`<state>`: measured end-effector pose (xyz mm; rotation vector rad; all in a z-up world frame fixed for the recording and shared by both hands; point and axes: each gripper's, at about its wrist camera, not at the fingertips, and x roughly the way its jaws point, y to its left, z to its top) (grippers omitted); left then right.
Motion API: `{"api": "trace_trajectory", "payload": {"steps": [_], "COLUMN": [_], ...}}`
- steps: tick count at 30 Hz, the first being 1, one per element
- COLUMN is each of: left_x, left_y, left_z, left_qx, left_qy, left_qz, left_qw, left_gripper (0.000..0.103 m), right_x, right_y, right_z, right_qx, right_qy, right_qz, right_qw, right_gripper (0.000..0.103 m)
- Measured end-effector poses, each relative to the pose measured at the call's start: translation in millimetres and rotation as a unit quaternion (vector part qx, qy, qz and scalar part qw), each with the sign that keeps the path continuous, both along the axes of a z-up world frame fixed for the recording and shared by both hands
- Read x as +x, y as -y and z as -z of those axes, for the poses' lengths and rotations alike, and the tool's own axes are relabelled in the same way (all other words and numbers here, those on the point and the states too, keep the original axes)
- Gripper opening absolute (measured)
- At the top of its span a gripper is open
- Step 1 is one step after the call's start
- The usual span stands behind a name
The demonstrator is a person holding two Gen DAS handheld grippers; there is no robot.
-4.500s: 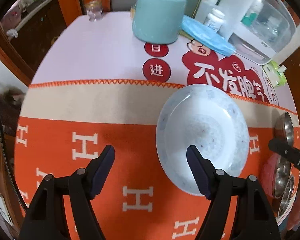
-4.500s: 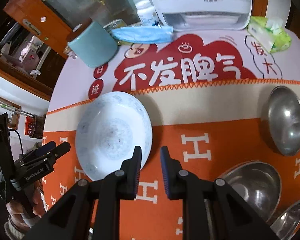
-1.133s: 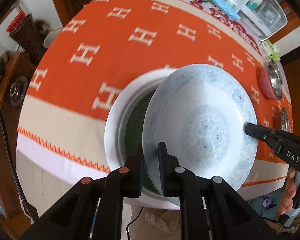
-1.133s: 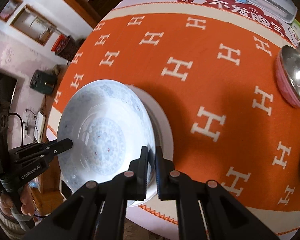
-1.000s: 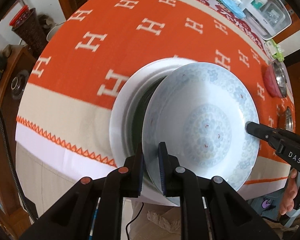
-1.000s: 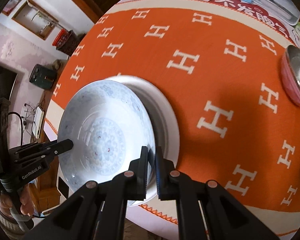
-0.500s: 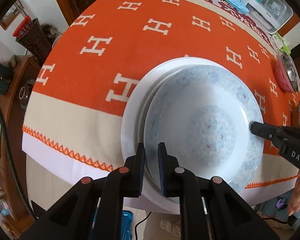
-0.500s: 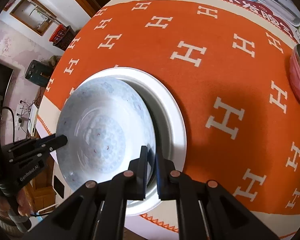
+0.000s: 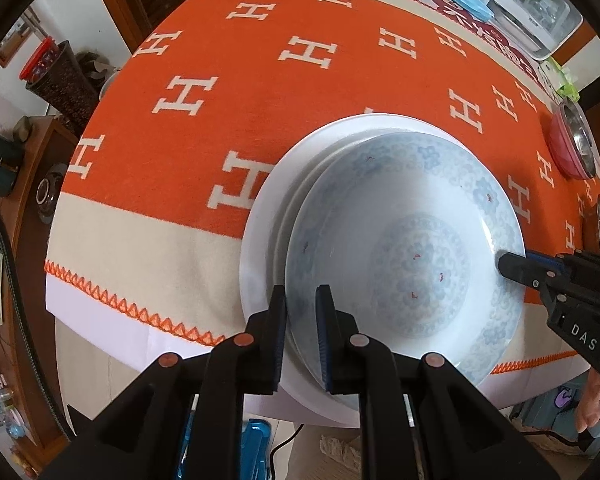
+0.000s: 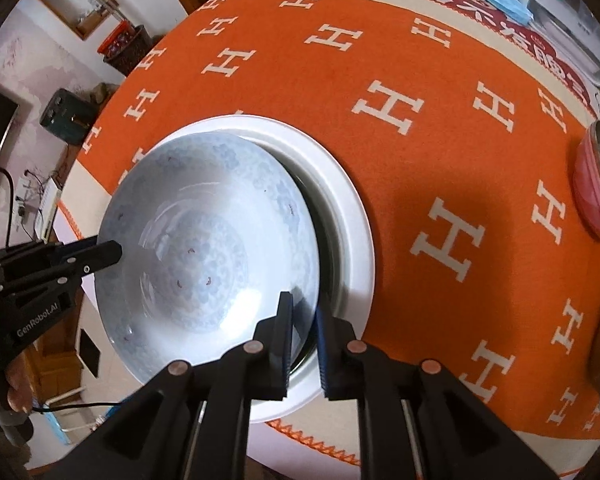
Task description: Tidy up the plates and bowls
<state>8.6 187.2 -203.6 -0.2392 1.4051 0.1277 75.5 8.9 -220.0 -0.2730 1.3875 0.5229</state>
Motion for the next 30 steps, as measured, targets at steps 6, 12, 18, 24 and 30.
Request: {"api": "trace_trajectory", "payload": {"steps": [6, 12, 18, 24, 30], "left_x": [3, 7, 7, 2, -2], "left_y": [5, 17, 27, 33, 34], "left_z": [-6, -22, -32, -44, -54], "left_qx": [0.009, 0.031, 0.031, 0.027, 0.022], "left_qy": [0.010, 0.035, 0.045, 0.058, 0.068], "left_qz": [0.011, 0.034, 0.048, 0.048, 0.038], "left_qw": [0.9998, 0.9983, 0.9974, 0.9968, 0.9967], "left_gripper": [0.025, 0.046, 0.060, 0.067, 0.071], "right_x": [-5, -8, -10, -16, -18], "right_y": [-5, -7, -4, -3, 2], "right_z": [-11, -22, -21, -20, -23], "right_qx": [-0.022, -0.020, -0.010, -0.003, 0.012], "right_qy": [0.042, 0.068, 0.055, 0.046, 0.039], "right_qz": [-0.022, -0.031, -0.025, -0.019, -0.009], "right_qw": [0.999, 0.997, 0.998, 0.999, 0.999], "right_gripper": [0.017, 0.030, 0.030, 0.030, 0.030]}}
